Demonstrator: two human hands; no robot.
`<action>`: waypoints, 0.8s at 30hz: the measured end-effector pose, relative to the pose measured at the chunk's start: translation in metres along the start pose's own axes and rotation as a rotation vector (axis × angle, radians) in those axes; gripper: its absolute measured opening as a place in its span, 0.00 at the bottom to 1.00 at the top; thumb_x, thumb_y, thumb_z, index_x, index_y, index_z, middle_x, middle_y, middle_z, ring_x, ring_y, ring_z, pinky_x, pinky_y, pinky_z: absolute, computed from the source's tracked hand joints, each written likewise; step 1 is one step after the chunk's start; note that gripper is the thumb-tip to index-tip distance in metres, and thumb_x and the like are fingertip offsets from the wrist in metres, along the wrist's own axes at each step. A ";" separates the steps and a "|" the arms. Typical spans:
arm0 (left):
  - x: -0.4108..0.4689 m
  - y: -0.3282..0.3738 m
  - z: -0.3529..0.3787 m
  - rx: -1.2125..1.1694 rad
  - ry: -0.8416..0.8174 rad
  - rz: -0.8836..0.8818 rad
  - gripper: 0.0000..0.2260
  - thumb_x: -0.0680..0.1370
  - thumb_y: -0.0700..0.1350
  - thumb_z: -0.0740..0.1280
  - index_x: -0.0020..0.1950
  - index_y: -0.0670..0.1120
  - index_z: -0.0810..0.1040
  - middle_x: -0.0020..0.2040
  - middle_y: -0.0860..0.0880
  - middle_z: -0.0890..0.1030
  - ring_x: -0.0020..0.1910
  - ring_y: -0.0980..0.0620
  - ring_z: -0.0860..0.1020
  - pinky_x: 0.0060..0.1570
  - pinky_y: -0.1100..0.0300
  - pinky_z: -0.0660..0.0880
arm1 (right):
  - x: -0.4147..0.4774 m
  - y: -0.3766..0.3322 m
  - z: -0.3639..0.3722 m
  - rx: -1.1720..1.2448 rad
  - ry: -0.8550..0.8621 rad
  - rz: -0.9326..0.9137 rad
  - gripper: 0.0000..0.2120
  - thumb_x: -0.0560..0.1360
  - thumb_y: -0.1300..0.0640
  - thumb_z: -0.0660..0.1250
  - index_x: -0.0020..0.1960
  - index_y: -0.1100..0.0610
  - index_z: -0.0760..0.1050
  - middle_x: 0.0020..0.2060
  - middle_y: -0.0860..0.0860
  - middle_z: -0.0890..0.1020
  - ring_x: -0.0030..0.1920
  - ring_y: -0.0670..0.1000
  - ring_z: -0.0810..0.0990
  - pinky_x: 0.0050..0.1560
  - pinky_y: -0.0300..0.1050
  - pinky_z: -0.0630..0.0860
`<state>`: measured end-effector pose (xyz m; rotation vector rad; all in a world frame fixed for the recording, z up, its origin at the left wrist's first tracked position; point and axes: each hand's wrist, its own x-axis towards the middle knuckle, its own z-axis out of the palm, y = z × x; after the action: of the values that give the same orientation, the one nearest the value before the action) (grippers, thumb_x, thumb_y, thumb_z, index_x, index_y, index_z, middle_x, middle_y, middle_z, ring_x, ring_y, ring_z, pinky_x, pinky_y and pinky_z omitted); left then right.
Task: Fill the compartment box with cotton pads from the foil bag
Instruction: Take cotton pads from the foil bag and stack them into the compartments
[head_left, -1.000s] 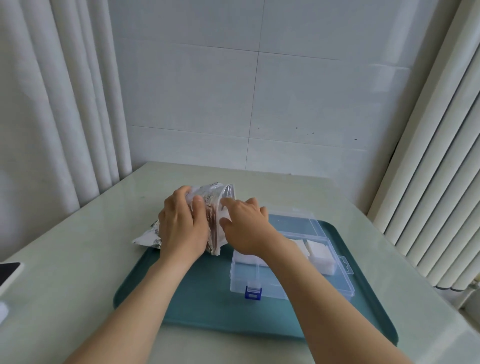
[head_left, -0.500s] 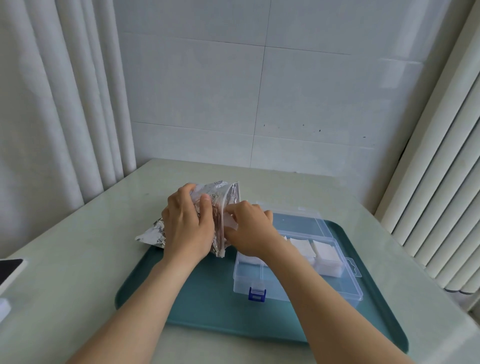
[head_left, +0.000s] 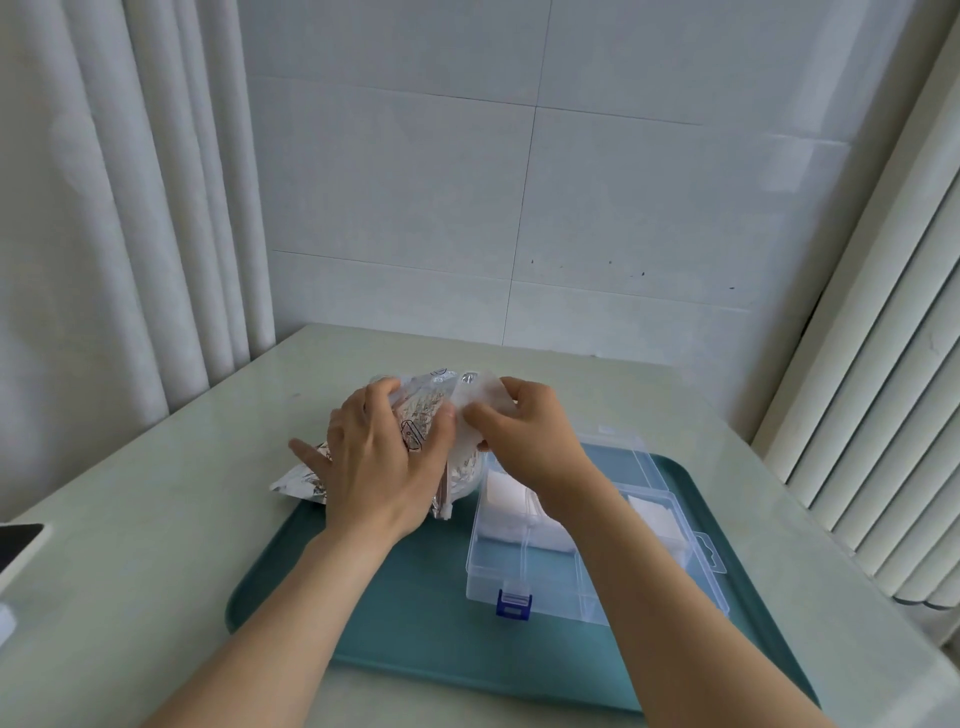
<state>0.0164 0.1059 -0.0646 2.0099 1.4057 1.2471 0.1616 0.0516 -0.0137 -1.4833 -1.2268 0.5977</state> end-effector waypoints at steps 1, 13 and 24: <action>0.000 0.000 0.000 0.016 0.001 0.008 0.32 0.74 0.76 0.53 0.71 0.58 0.65 0.75 0.54 0.71 0.80 0.44 0.63 0.76 0.27 0.38 | 0.000 0.001 0.000 0.064 -0.025 0.018 0.05 0.75 0.63 0.67 0.44 0.65 0.79 0.35 0.54 0.80 0.37 0.52 0.79 0.45 0.55 0.86; -0.003 0.003 0.002 0.070 -0.033 0.040 0.44 0.68 0.72 0.55 0.81 0.52 0.60 0.83 0.48 0.60 0.83 0.40 0.55 0.78 0.29 0.52 | 0.001 0.004 -0.001 0.260 0.007 0.115 0.14 0.73 0.71 0.61 0.54 0.65 0.81 0.42 0.63 0.82 0.43 0.58 0.81 0.53 0.65 0.83; -0.004 0.004 0.006 0.089 0.127 0.114 0.29 0.74 0.63 0.61 0.72 0.52 0.71 0.73 0.45 0.70 0.70 0.36 0.73 0.72 0.27 0.62 | 0.004 0.002 -0.010 0.100 0.280 0.070 0.22 0.74 0.68 0.56 0.59 0.49 0.78 0.51 0.50 0.82 0.50 0.53 0.80 0.49 0.53 0.82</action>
<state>0.0232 0.1017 -0.0671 2.1300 1.4448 1.4058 0.1730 0.0515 -0.0117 -1.4739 -0.9192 0.4714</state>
